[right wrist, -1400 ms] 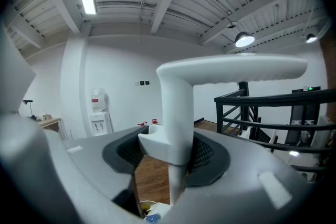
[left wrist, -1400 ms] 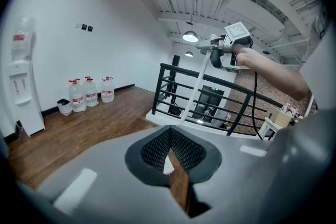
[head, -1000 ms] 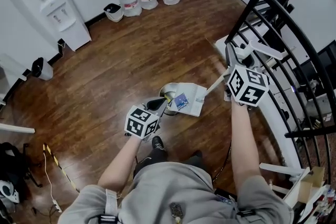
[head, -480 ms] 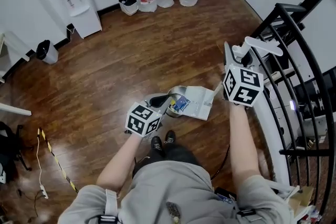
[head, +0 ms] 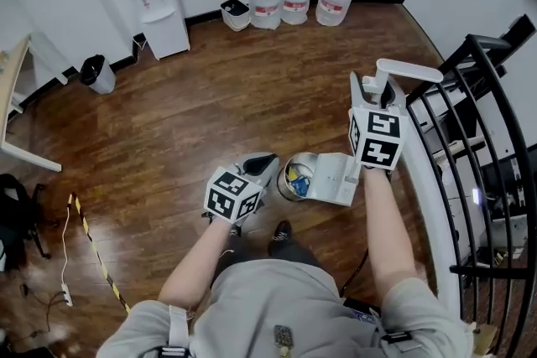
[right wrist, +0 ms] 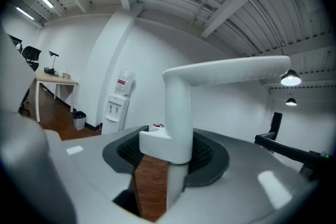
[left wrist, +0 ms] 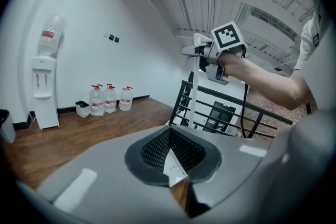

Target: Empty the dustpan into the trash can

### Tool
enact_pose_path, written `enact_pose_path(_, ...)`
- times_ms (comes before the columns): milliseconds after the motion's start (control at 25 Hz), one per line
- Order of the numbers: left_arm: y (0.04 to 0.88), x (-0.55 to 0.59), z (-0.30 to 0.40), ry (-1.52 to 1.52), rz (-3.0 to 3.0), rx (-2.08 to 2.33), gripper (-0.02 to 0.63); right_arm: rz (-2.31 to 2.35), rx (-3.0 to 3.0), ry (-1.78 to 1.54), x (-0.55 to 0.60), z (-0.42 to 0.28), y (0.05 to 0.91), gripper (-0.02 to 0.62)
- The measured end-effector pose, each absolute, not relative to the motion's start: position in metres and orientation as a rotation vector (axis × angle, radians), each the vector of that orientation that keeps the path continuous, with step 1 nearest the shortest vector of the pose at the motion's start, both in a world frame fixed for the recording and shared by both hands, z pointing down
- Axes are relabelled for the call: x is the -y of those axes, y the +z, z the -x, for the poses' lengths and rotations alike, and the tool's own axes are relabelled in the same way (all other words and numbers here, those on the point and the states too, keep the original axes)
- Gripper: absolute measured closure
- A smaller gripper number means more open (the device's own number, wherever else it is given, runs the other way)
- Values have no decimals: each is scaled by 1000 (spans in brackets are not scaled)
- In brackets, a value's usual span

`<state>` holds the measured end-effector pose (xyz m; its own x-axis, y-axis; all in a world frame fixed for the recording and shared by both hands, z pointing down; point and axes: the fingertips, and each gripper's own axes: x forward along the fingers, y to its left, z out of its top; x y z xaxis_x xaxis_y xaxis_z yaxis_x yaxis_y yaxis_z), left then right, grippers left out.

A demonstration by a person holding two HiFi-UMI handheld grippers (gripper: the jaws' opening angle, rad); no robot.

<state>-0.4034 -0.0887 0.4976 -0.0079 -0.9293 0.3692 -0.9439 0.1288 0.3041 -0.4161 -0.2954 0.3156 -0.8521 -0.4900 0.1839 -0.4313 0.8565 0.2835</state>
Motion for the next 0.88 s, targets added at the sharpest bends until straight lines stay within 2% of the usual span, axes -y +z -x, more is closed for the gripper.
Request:
enact_pose_path(440, 492, 24, 477, 38, -1819, 1939, 603, -646, 2692, -501, 211, 512, 343, 402)
enact_pose_path(880, 498, -24, 532, -6, -1772, 1960, 602, -590, 2623, -568, 169, 568, 369, 402)
